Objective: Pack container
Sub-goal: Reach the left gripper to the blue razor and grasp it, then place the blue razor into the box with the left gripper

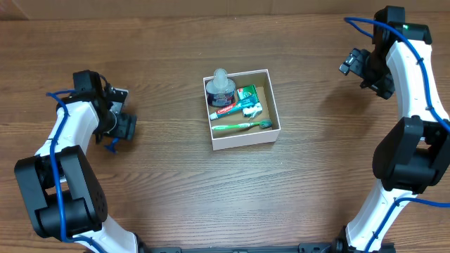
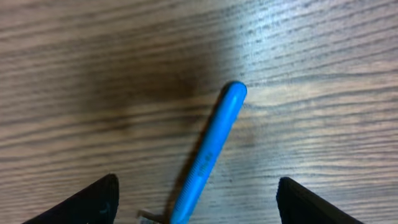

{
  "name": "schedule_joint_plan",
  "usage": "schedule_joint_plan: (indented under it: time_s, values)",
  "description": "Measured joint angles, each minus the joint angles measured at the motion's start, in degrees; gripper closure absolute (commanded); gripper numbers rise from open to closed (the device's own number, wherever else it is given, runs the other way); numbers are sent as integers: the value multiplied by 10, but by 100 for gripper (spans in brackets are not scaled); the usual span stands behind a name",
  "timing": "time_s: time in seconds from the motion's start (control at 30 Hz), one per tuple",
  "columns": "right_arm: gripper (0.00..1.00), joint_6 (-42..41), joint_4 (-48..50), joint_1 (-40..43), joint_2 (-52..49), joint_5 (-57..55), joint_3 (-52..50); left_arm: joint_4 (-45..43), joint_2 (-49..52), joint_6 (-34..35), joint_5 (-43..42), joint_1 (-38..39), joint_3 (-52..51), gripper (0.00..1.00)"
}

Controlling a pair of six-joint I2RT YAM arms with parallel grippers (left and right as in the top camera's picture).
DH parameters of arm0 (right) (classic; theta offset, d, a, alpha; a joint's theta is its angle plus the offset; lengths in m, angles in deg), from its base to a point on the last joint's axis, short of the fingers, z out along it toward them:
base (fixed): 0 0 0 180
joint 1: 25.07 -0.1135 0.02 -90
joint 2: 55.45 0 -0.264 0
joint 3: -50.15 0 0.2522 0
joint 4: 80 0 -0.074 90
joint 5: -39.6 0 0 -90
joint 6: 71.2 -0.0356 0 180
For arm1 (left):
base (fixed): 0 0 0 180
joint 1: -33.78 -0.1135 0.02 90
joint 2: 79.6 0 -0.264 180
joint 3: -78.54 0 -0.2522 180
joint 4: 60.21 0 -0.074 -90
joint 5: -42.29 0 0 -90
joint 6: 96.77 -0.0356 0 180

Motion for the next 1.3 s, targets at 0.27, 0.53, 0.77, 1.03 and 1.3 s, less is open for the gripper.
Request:
schedule_joint_plan:
  time_s: [0.27,0.53,0.77,1.03,1.3]
  values:
    - [0,0,0,0,0,0,0,11,0,76,-2,0,-31,49]
    - [0,0,0,0,0,0,0,-46,-2,104,-13,0,-70,94]
    - [0,0,0,0,0,0,0,-44,-2,135,-108,0,-68,96]
    - [0,0,0,0,0,0,0,301,14,49,-191,117,340,96]
    - [0,0,0,0,0,0,0,201,26,-70,82,504,474,92]
